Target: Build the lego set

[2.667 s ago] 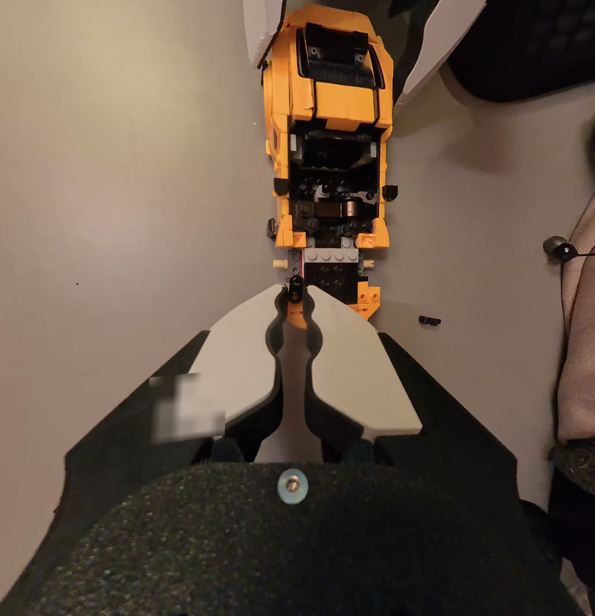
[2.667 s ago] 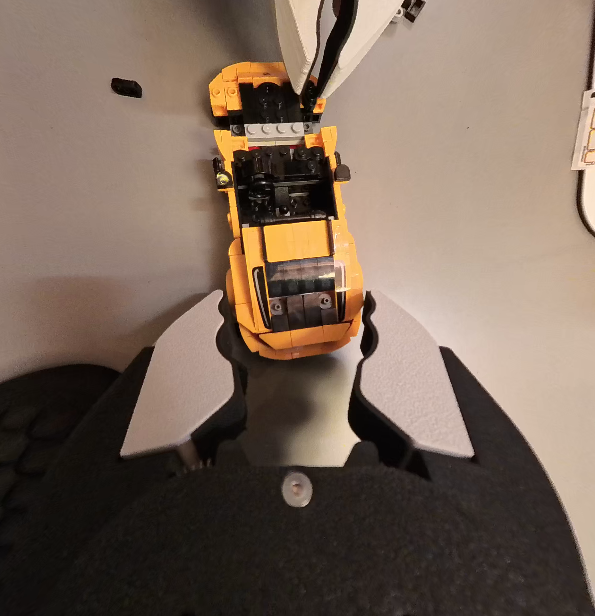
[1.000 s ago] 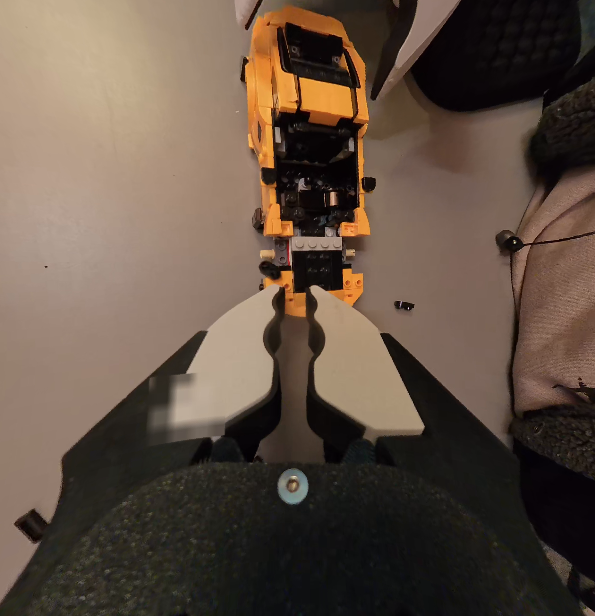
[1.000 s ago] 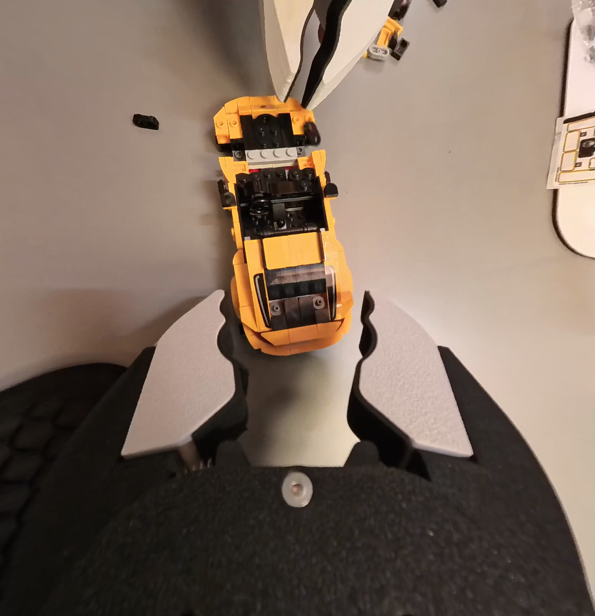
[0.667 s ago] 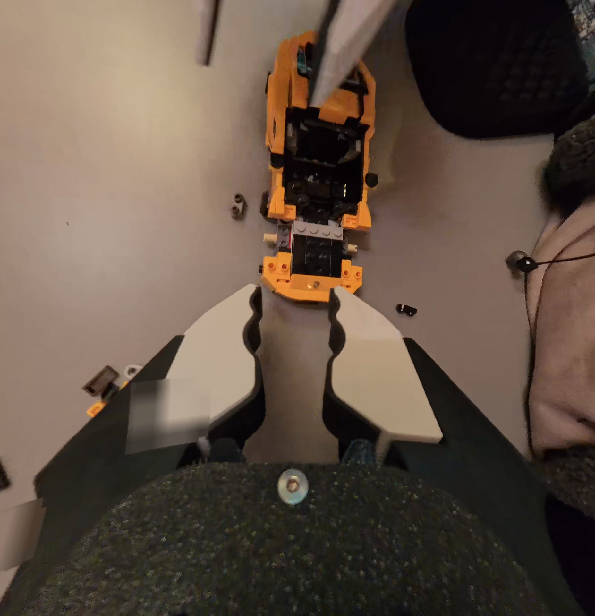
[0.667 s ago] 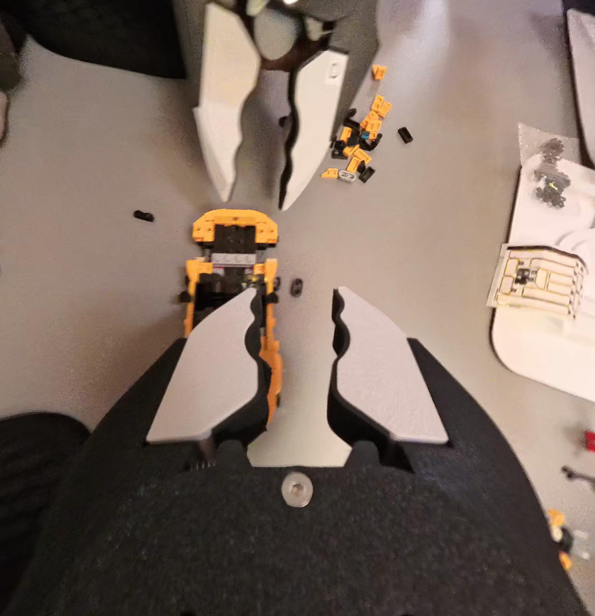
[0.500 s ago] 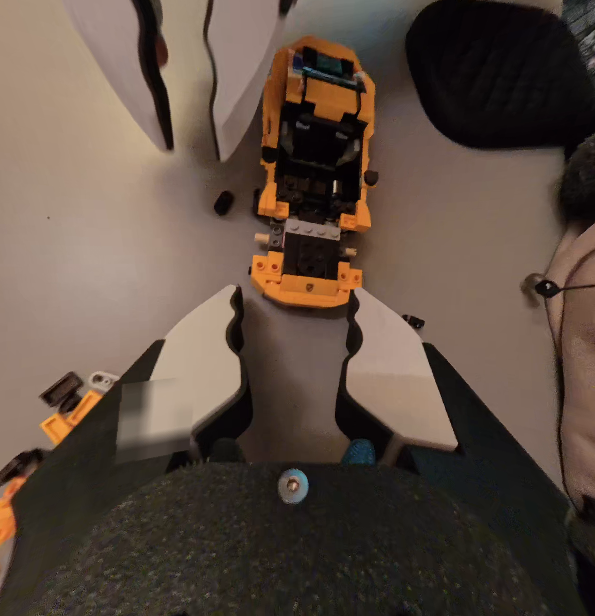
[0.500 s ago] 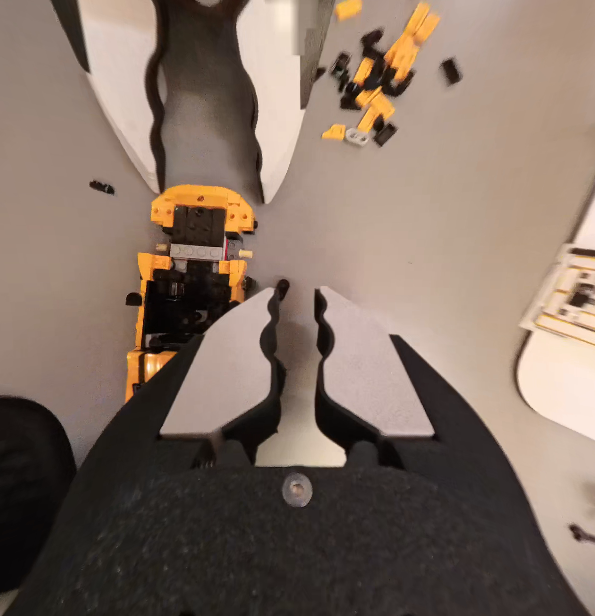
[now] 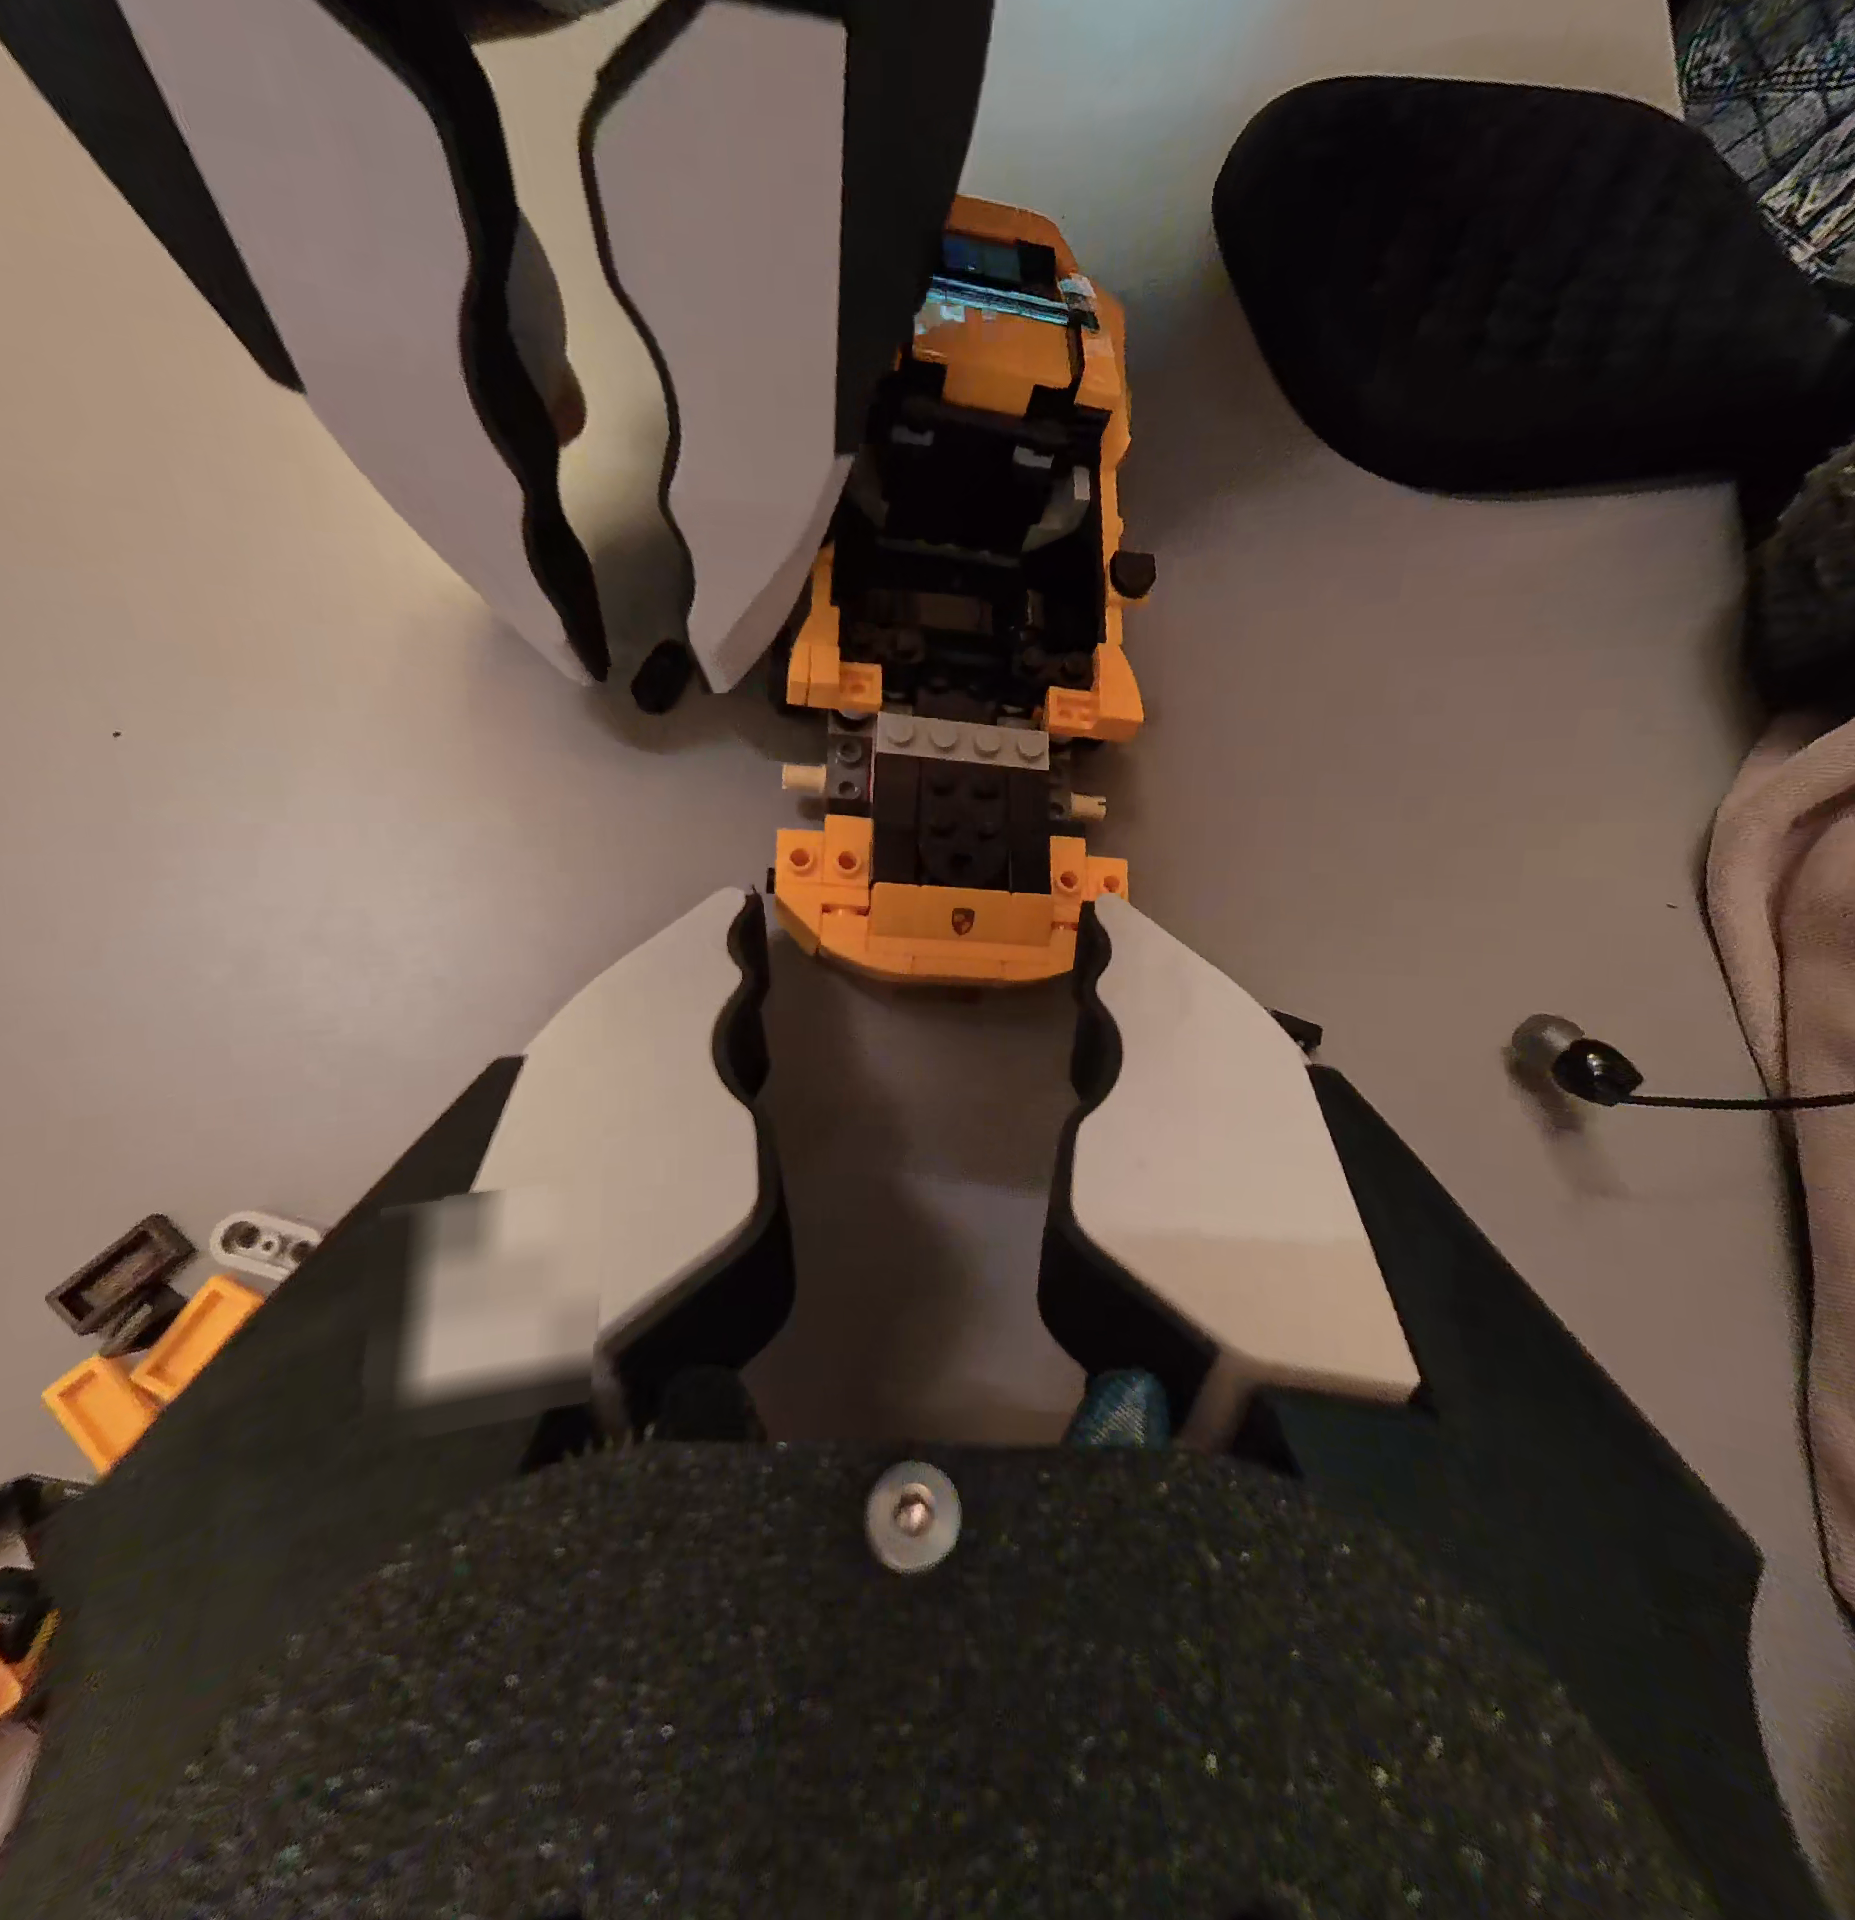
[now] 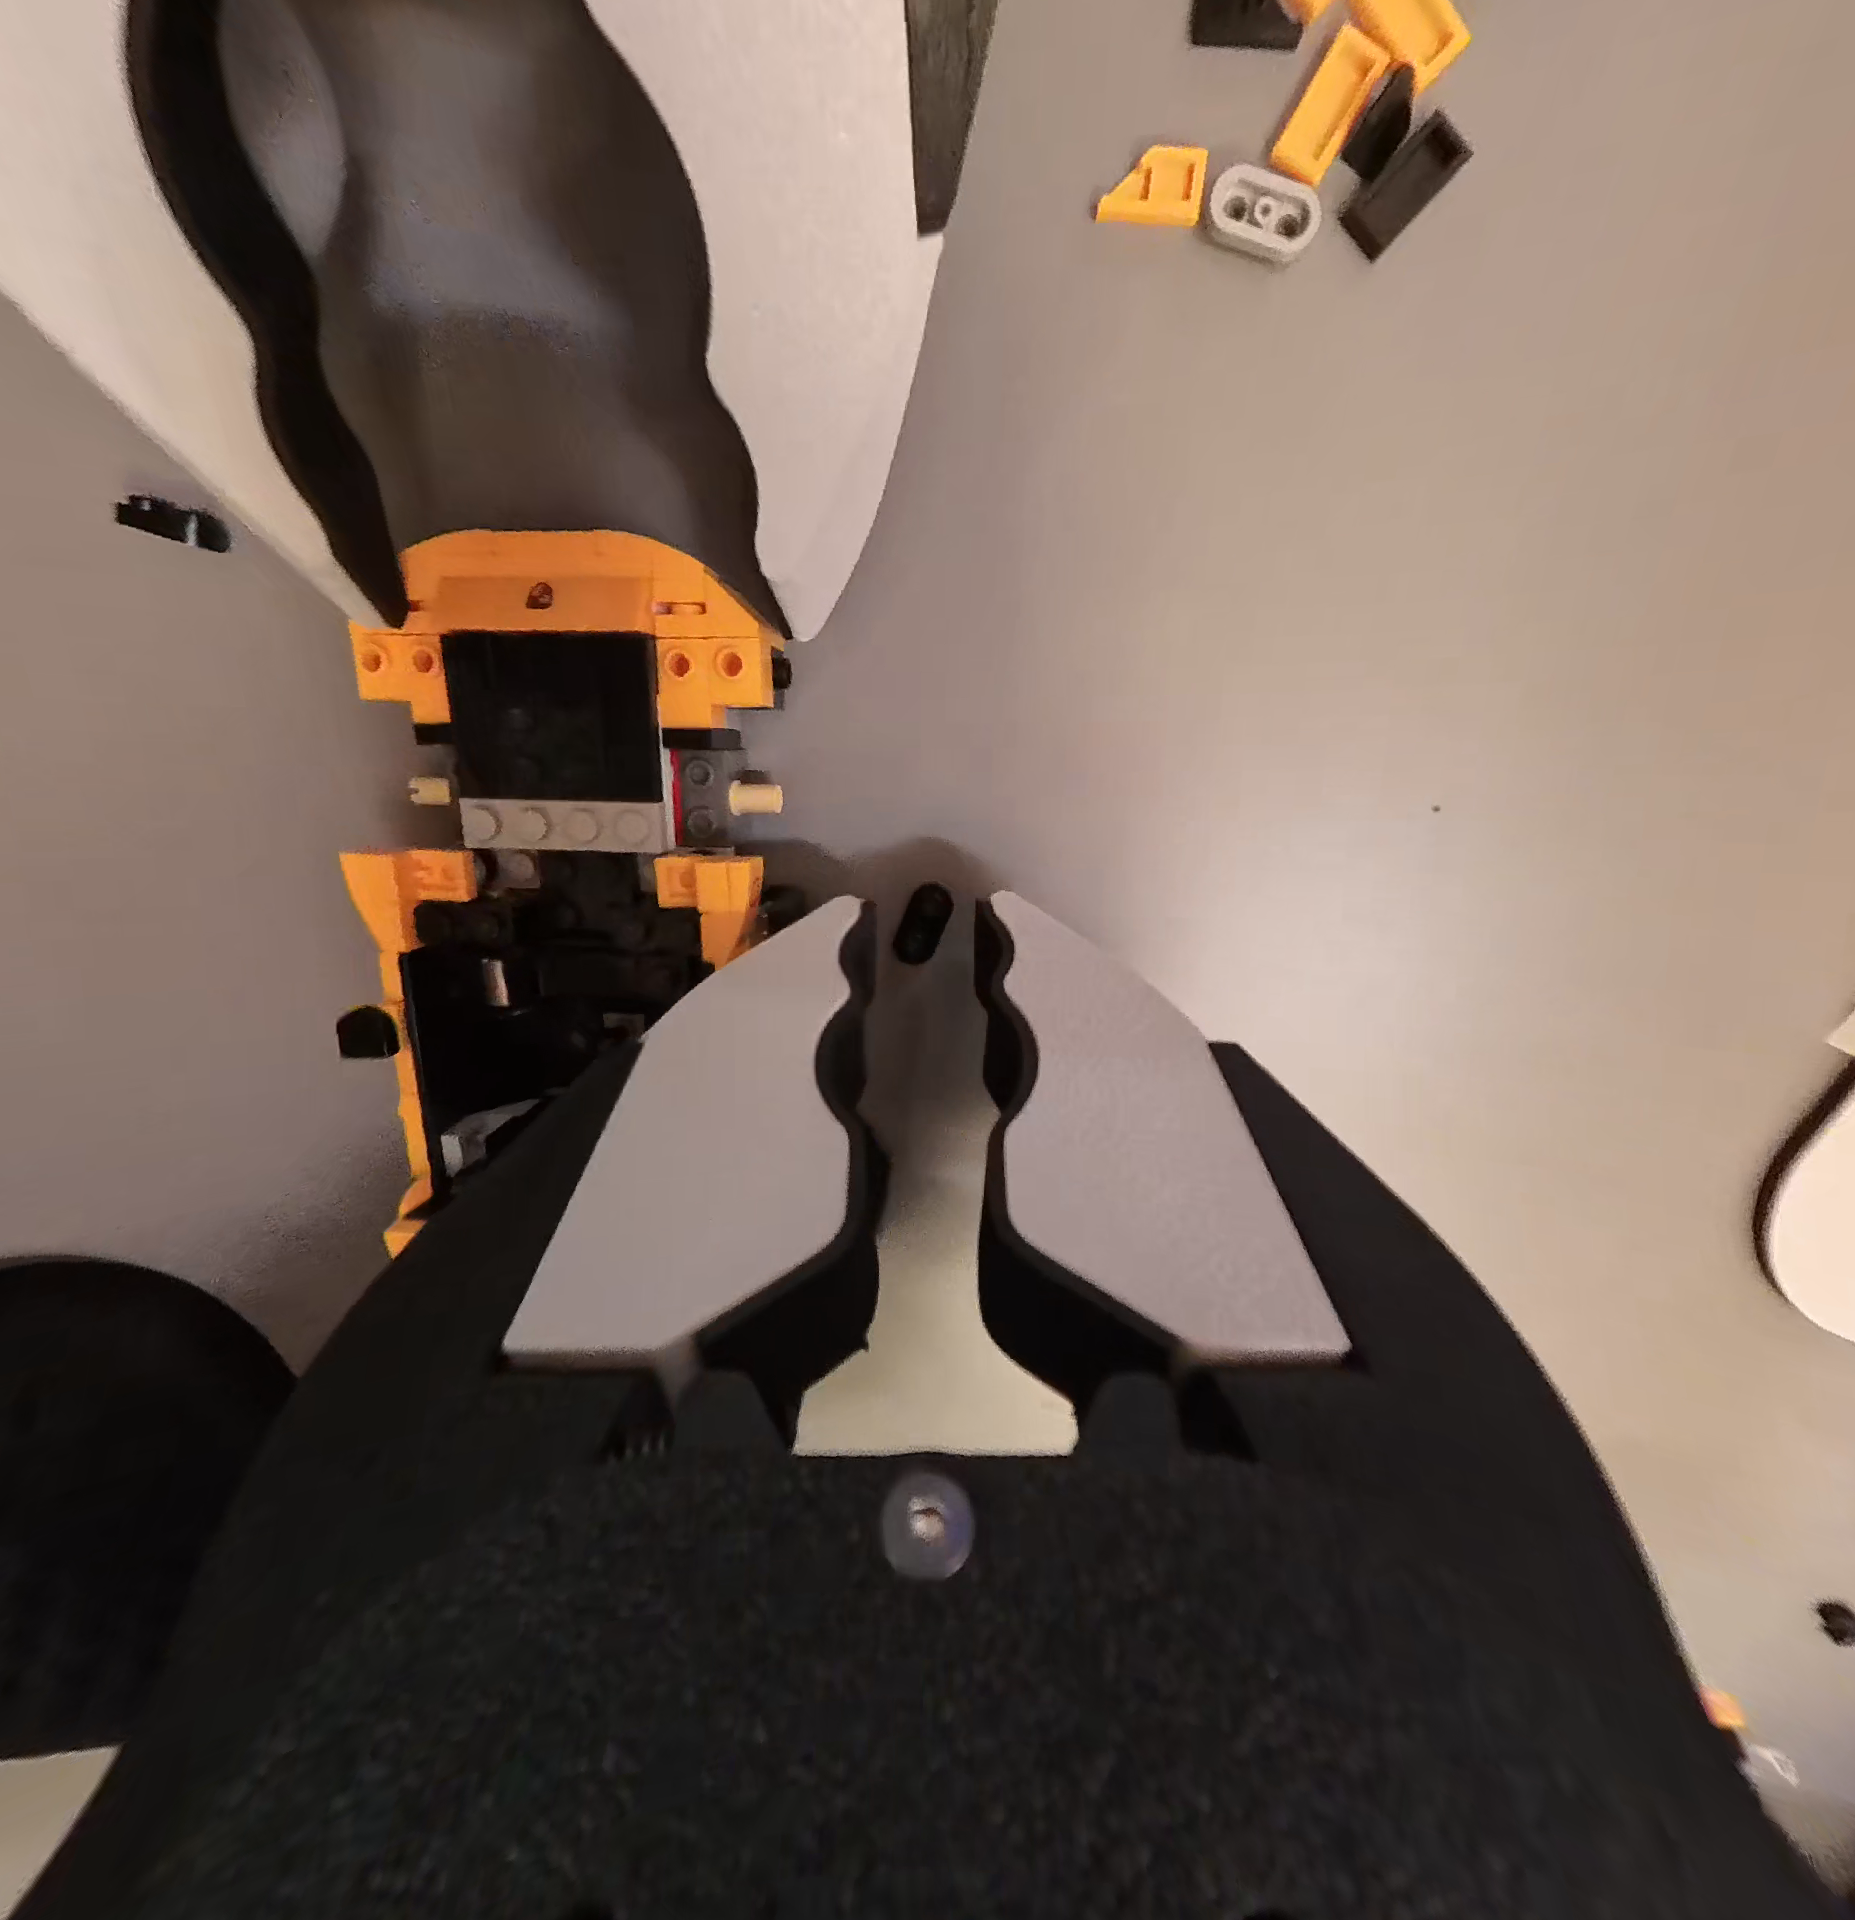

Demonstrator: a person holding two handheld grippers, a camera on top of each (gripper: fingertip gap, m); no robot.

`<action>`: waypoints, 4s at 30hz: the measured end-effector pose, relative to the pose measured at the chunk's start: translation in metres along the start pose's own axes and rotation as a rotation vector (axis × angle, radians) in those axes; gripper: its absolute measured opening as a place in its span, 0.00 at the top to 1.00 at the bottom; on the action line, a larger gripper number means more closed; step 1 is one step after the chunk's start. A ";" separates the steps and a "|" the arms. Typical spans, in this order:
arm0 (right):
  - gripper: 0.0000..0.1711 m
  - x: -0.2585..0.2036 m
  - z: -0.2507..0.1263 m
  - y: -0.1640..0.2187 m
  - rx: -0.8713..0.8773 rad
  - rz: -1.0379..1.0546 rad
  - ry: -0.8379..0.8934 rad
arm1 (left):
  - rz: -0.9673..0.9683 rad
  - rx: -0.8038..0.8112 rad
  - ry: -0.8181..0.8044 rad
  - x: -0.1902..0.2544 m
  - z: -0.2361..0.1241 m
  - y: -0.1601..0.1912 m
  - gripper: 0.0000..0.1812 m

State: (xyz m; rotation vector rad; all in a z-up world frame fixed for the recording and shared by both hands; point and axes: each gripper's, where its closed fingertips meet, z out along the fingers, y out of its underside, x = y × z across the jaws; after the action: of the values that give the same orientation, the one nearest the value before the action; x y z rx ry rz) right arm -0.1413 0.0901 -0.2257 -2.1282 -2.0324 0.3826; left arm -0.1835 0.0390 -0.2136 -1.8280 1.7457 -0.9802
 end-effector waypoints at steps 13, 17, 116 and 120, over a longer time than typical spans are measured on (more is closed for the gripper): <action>0.96 -0.025 -0.031 -0.046 0.185 -0.095 -0.034 | 0.047 0.063 0.025 0.005 0.002 -0.002 0.67; 0.96 -0.039 -0.014 -0.044 0.118 -0.103 -0.047 | 0.038 0.071 0.034 0.005 0.003 -0.002 0.67; 0.96 -0.080 -0.036 -0.052 0.268 0.103 0.137 | 0.012 0.085 0.021 0.006 0.005 -0.002 0.68; 0.86 -0.112 -0.012 -0.046 0.225 0.163 0.104 | 0.037 0.095 0.016 0.006 0.001 -0.004 0.67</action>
State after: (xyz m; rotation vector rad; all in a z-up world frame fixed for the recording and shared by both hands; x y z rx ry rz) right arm -0.1855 -0.0183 -0.1931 -2.1319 -1.6794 0.4882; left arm -0.1800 0.0330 -0.2103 -1.7277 1.7056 -1.0474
